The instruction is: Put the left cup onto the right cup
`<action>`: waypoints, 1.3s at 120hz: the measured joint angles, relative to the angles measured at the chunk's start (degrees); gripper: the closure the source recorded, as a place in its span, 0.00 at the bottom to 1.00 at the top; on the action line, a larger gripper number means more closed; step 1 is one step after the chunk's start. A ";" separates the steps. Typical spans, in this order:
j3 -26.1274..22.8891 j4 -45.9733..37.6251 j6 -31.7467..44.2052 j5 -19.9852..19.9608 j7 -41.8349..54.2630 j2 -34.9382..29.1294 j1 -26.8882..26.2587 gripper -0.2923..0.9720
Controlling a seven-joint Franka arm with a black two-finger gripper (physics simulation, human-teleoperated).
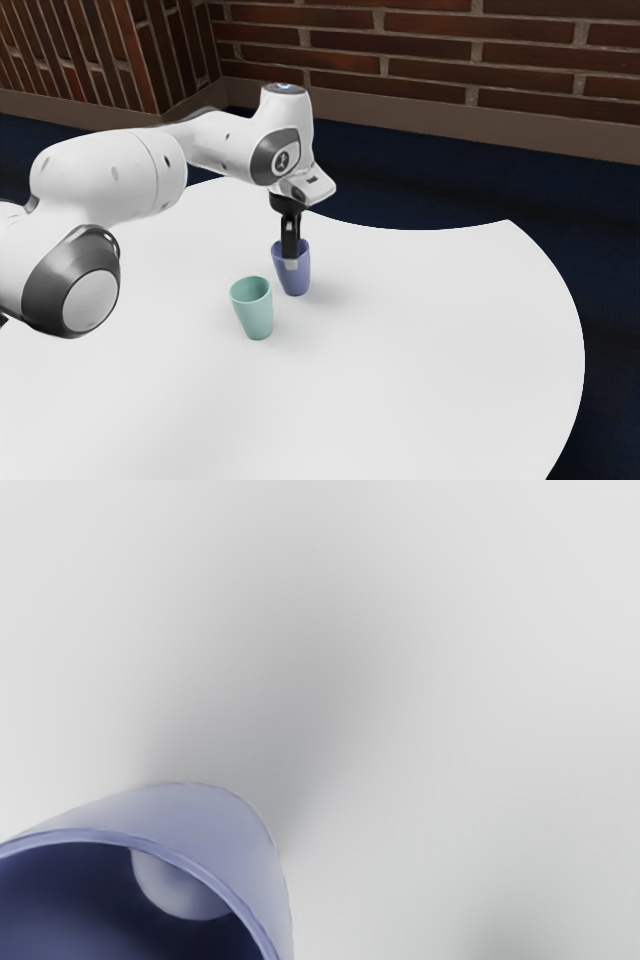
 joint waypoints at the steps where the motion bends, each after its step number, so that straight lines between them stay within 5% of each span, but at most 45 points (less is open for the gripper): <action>1: 0.00 -0.06 0.04 0.00 -0.03 0.00 -0.01 0.23; 33: 0.00 -1.19 1.07 -0.14 -0.92 0.08 -0.07 0.25; 124: 0.00 -2.09 3.30 -0.17 -2.26 0.72 0.22 0.72; 156: 0.00 -2.09 3.43 -0.16 -2.46 0.67 0.23 0.81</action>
